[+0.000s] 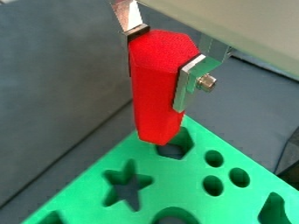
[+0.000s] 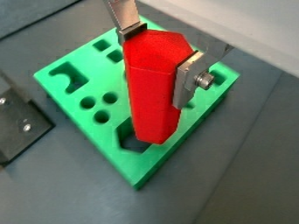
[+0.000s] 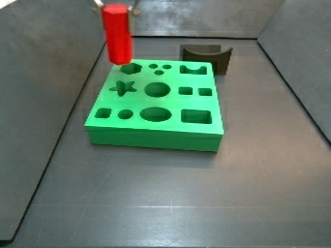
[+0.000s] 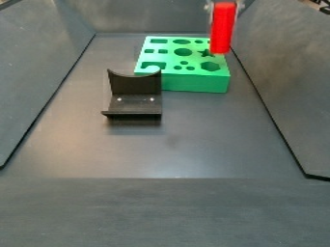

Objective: Insert the hexagon object.

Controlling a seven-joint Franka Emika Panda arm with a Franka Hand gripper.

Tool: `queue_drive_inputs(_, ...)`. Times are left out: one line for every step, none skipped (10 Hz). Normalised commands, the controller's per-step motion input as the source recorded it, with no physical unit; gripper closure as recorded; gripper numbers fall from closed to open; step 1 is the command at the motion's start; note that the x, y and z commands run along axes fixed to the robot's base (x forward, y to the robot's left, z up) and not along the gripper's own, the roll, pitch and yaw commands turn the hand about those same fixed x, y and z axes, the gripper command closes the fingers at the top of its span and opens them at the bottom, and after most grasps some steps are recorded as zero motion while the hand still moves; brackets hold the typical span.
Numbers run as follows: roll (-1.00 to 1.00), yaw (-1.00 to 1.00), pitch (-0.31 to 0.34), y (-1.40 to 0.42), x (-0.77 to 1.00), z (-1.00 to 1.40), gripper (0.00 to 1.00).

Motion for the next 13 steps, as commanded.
queue_drive_inputs(-0.19, -0.12, 0.0, 0.33, 0.36, -0.49, 1.0)
queue_drive_inputs(-0.16, -0.09, 0.0, 0.07, 0.0, -0.32, 1.0)
queue_drive_inputs(-0.13, -0.01, 0.0, 0.0, 0.0, -0.29, 1.0)
queue_drive_inputs(-0.09, 0.0, 0.0, 0.09, 0.0, -0.29, 1.0)
queue_drive_inputs(-0.19, 0.0, -0.069, 0.01, 0.0, -0.72, 1.0)
queue_drive_inputs(0.0, 0.15, -0.003, 0.18, 0.34, -1.0, 1.0)
queue_drive_inputs(0.14, 0.37, -0.027, 0.29, 0.26, -0.93, 1.0)
queue_drive_inputs(0.07, 0.44, -0.056, 0.24, 0.14, -1.0, 1.0)
queue_drive_inputs(0.02, 0.42, -0.044, 0.16, 0.05, -1.0, 1.0)
queue_drive_inputs(0.02, 0.27, -0.03, 0.0, 0.0, -1.0, 1.0)
queue_drive_inputs(0.0, 0.01, -0.093, -0.18, -0.01, -1.0, 1.0)
queue_drive_inputs(-0.04, 0.0, -0.246, -0.17, -0.05, -0.74, 1.0)
queue_drive_inputs(0.0, 0.04, -0.216, -0.4, -0.15, -0.78, 1.0)
